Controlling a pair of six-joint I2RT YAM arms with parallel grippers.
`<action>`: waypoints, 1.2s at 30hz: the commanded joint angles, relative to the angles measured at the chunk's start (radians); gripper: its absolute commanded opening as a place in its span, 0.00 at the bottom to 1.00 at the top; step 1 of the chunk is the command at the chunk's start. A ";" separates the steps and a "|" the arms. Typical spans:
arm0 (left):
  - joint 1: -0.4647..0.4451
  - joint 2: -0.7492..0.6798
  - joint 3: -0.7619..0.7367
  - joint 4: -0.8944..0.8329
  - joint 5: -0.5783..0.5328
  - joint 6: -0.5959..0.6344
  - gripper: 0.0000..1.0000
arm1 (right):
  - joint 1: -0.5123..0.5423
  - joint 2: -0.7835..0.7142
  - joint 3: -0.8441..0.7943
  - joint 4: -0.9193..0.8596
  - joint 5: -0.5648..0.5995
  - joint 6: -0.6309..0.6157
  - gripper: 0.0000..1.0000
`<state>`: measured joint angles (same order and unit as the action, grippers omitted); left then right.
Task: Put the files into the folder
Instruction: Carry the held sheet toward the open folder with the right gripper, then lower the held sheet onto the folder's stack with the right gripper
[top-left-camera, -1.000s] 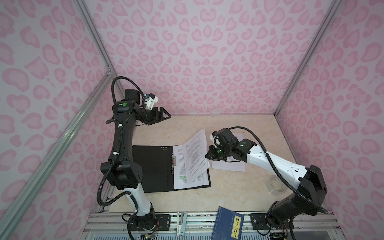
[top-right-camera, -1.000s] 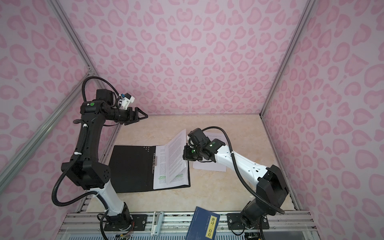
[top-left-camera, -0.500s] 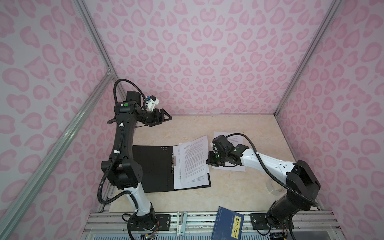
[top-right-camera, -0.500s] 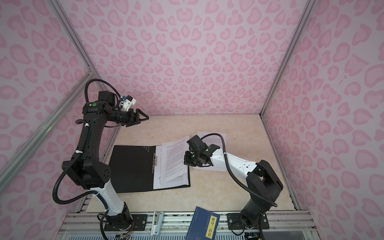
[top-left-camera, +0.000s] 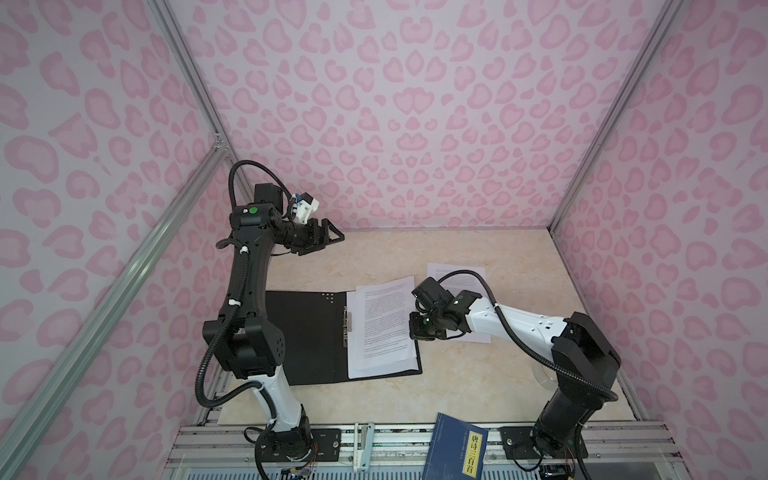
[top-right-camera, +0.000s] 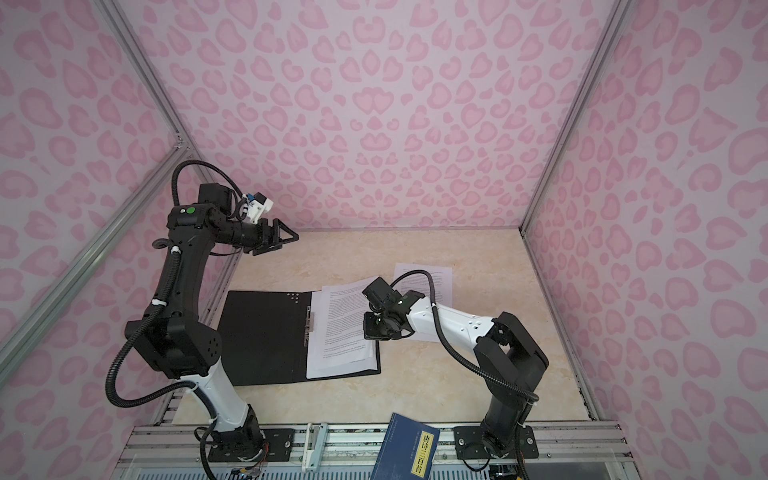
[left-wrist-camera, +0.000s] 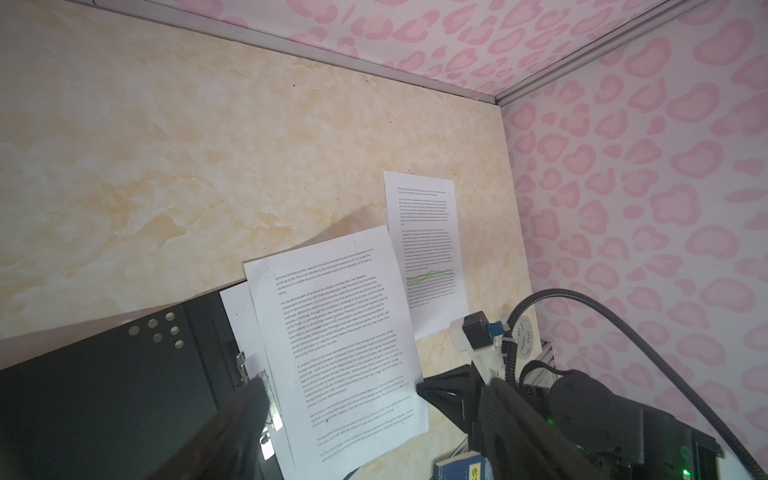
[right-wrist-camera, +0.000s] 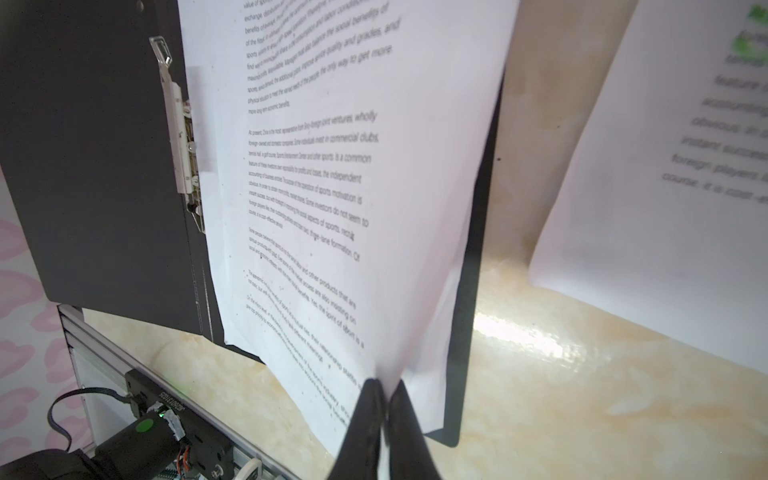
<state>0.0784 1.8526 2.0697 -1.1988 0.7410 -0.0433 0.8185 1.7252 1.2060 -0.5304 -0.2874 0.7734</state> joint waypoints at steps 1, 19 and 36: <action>0.000 0.002 -0.003 0.010 0.018 0.003 0.84 | 0.005 0.005 0.001 -0.045 0.030 -0.030 0.11; -0.003 -0.009 -0.013 0.010 0.017 0.003 0.84 | 0.008 0.059 0.029 -0.085 0.024 -0.099 0.11; -0.005 -0.012 -0.025 0.013 0.027 0.003 0.84 | 0.032 0.126 0.092 -0.130 0.036 -0.118 0.14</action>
<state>0.0719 1.8462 2.0460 -1.1980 0.7483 -0.0429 0.8471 1.8431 1.2919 -0.6338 -0.2642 0.6666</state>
